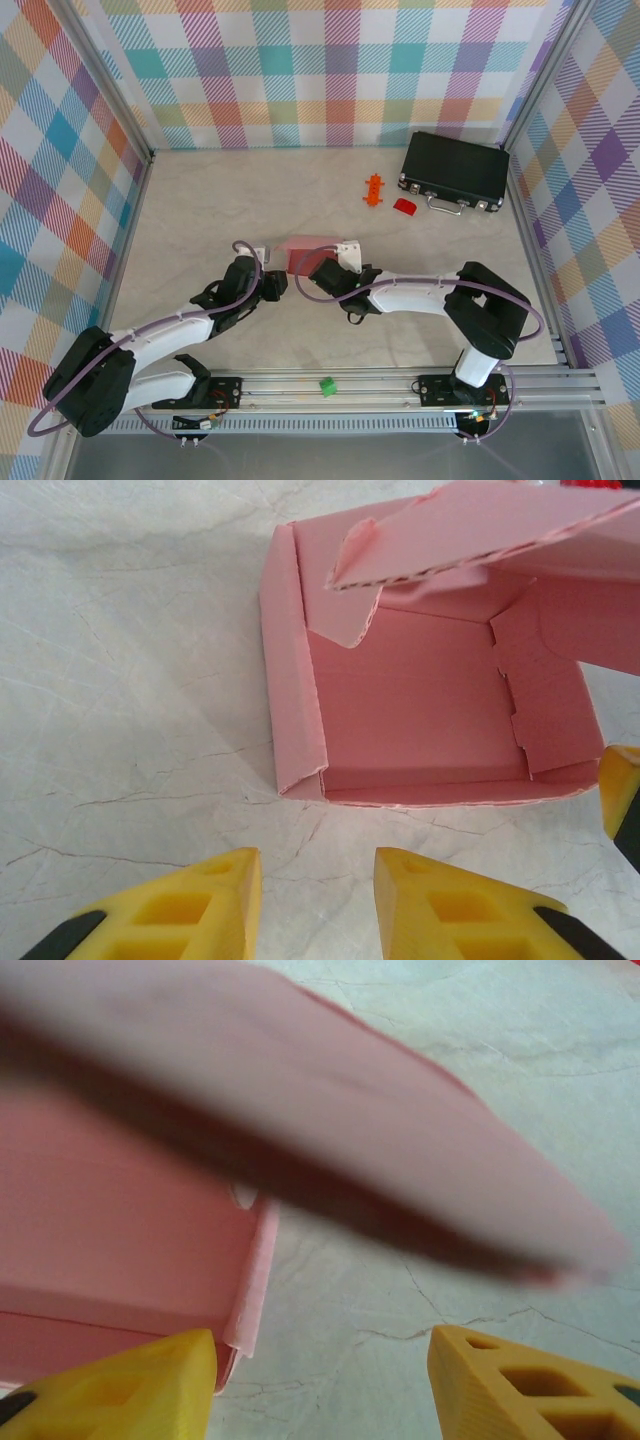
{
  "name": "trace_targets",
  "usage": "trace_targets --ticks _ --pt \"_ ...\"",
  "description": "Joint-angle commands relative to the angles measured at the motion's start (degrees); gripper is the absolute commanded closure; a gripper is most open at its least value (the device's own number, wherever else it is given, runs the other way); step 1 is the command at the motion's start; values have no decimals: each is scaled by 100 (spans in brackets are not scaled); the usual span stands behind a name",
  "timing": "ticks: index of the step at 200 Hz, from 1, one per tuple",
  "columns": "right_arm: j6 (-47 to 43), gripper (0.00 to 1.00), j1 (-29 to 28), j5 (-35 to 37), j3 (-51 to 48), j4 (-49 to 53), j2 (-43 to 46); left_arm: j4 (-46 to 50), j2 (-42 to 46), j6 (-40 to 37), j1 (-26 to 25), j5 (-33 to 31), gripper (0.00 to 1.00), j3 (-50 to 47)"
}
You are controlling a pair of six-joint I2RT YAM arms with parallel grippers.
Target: Fold the paper box
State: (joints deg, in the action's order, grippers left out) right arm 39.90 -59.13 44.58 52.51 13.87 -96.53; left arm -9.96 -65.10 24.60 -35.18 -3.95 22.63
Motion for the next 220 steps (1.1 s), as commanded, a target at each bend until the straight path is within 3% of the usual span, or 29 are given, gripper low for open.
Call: trace_targets --ticks 1,52,99,151,183,220 --pt "131 42 -49 103 -74 149 148 123 125 -108 -58 64 65 -84" --pt "175 42 -58 98 -117 148 127 195 465 -168 -59 69 65 -201" --pt "183 42 -63 90 -127 168 126 404 1378 -190 -55 20 64 -508" --pt "246 42 -98 85 -136 234 152 1318 2443 -57 -59 -692 63 -176" --pt "231 42 -98 88 -110 243 121 1683 2068 45 -51 -1280 63 567" --pt "229 42 -93 87 -92 255 108 1677 829 -165 -23 -1194 64 1659"
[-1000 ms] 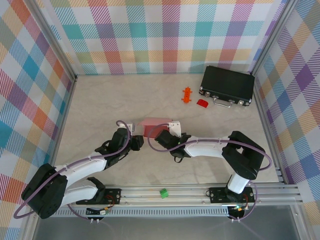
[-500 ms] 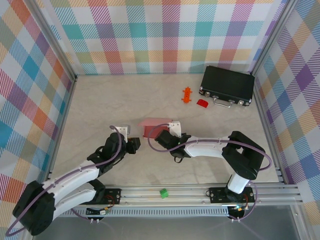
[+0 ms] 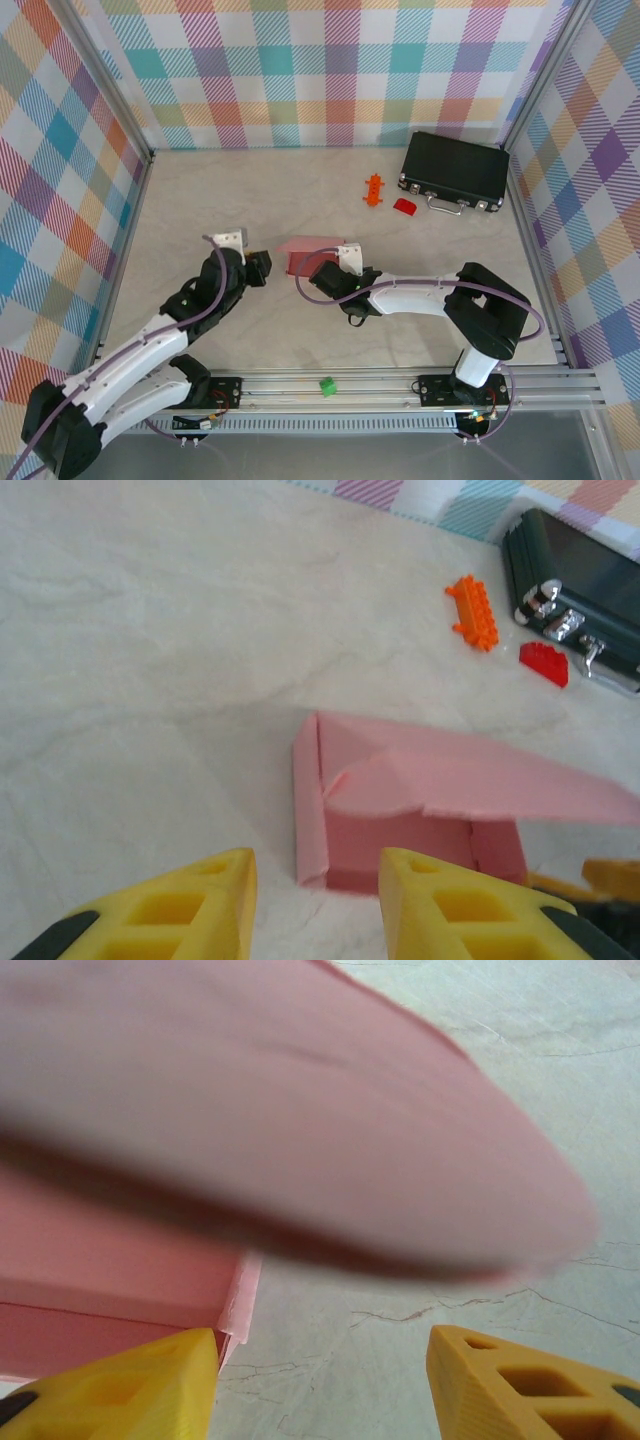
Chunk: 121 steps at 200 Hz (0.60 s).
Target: Fold the paper box
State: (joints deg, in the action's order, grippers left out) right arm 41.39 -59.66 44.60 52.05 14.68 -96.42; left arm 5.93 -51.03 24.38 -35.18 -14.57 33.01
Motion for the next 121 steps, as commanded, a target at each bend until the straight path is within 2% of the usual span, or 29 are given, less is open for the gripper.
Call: trace_targets --ticks 1,44,77,121 --pt "80 42 -43 89 -46 171 97 86 -616 -148 -24 -124 64 650" --pt "66 42 -44 93 -26 195 106 138 -2078 -624 63 264 62 1868" --pt "47 42 -42 116 -15 212 128 671 -3210 -938 136 729 61 2748" --pt "98 42 -46 132 -39 367 241 1380 -3906 -1054 152 974 62 3261"
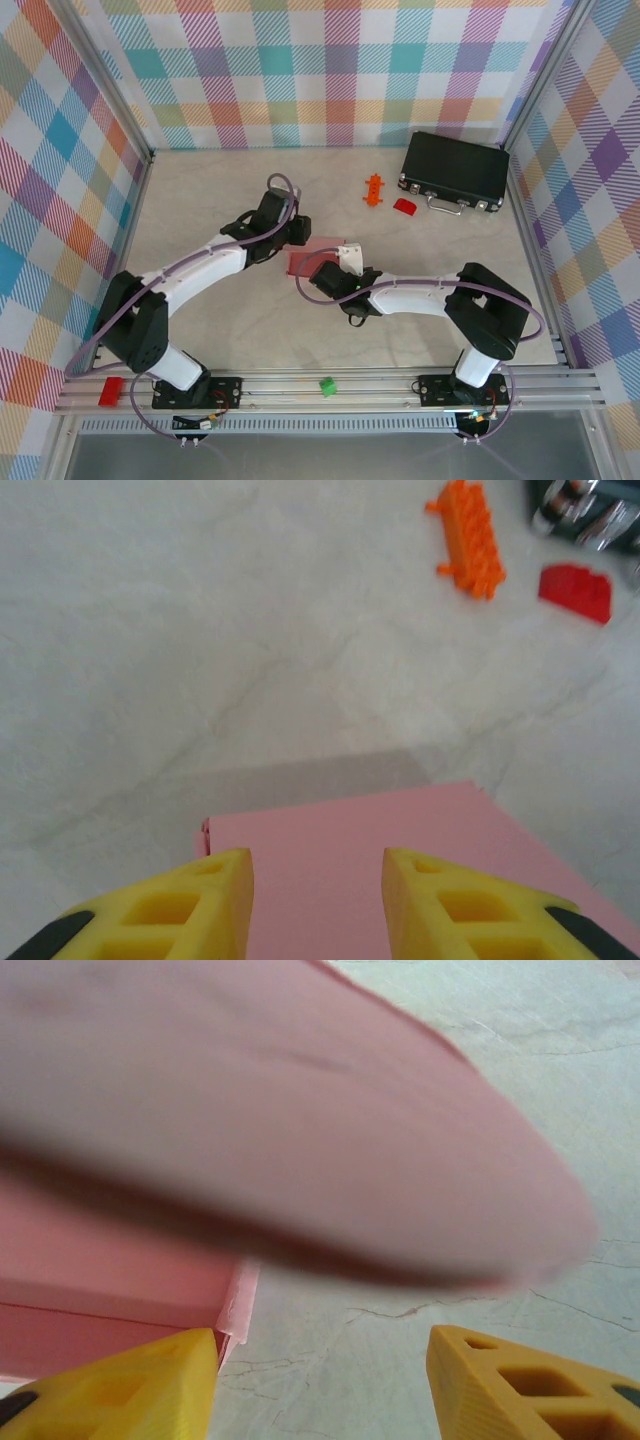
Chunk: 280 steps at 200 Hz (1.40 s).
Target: Fold the paper box
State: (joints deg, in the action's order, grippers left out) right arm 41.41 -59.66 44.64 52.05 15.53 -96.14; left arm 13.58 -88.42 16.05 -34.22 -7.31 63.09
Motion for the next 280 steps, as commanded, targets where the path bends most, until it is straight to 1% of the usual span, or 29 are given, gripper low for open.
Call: trace_targets --ticks 1,59,102,178,220,225,241,280 --pt "96 42 -41 126 -42 283 215 621 -171 -223 55 261 62 255" --pt "77 41 -45 125 -20 441 369 523 -307 -173 55 508 64 103" --pt "67 40 -49 58 42 640 400 431 -373 -116 55 500 64 -42" --pt "112 37 -94 -306 -370 788 1023 285 -464 18 45 529 66 -219" --pt "335 36 -123 -330 -637 1270 1510 285 -480 77 38 511 66 -324" --pt "382 36 -127 -318 -656 1348 1561 87 -481 77 38 495 66 -328" --pt "517 36 -132 -290 -722 1560 1708 74 -512 74 38 497 66 -325" --pt "1048 36 -105 53 -739 2269 2020 18 -544 113 12 511 66 -409"
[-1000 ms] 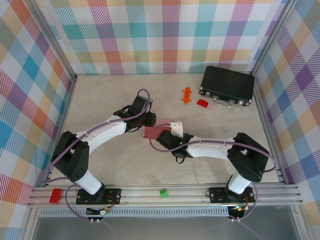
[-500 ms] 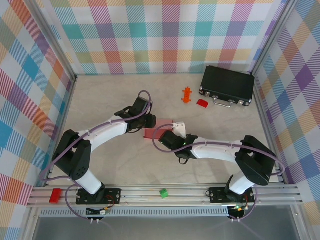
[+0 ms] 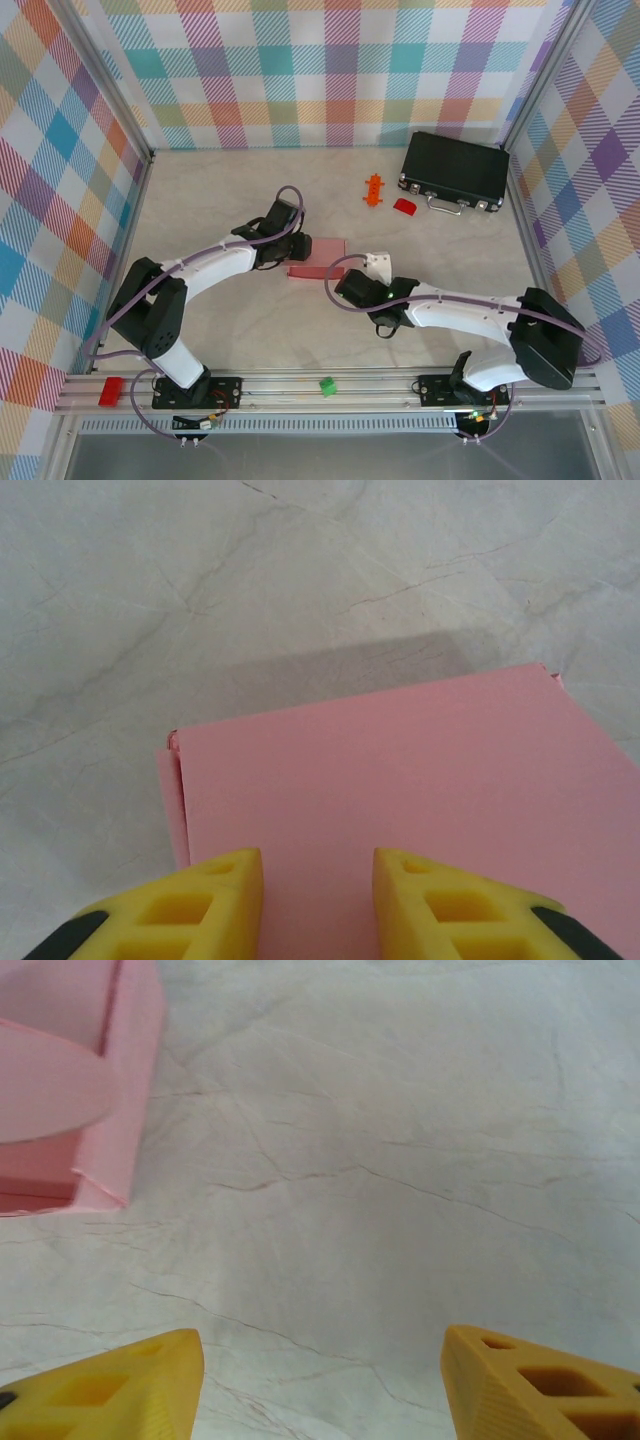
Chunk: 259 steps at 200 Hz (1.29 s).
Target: Fold the paper box
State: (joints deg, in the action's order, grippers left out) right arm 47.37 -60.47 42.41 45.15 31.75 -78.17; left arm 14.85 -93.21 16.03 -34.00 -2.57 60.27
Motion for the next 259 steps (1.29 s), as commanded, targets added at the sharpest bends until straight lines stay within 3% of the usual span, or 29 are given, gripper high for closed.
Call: trace_targets --ticks 1,32,62,106,144,196,241,259 --pt "454 36 -21 276 -45 657 228 -116 -66 117 -10 37 66 -137" --pt "420 35 204 268 16 817 469 -208 -35 152 -36 89 66 -295" --pt "-304 35 654 -140 27 286 715 -371 5 217 -53 188 66 -495" --pt "-1493 34 1419 -2031 98 -1072 686 -695 8 386 -63 239 65 -813" --pt "-1859 34 1770 -3301 559 -1587 -138 -740 -9 425 -63 274 65 -842" --pt "-1890 34 1932 -3575 1169 -1620 -1081 -552 450 322 -63 202 62 -645" --pt "-2015 38 2069 -3767 1365 -1625 -1512 -596 1111 357 -59 -561 48 -1047" --pt "-2044 41 2092 -3958 1400 -1647 -1648 -614 1149 365 -28 -596 47 -1277"
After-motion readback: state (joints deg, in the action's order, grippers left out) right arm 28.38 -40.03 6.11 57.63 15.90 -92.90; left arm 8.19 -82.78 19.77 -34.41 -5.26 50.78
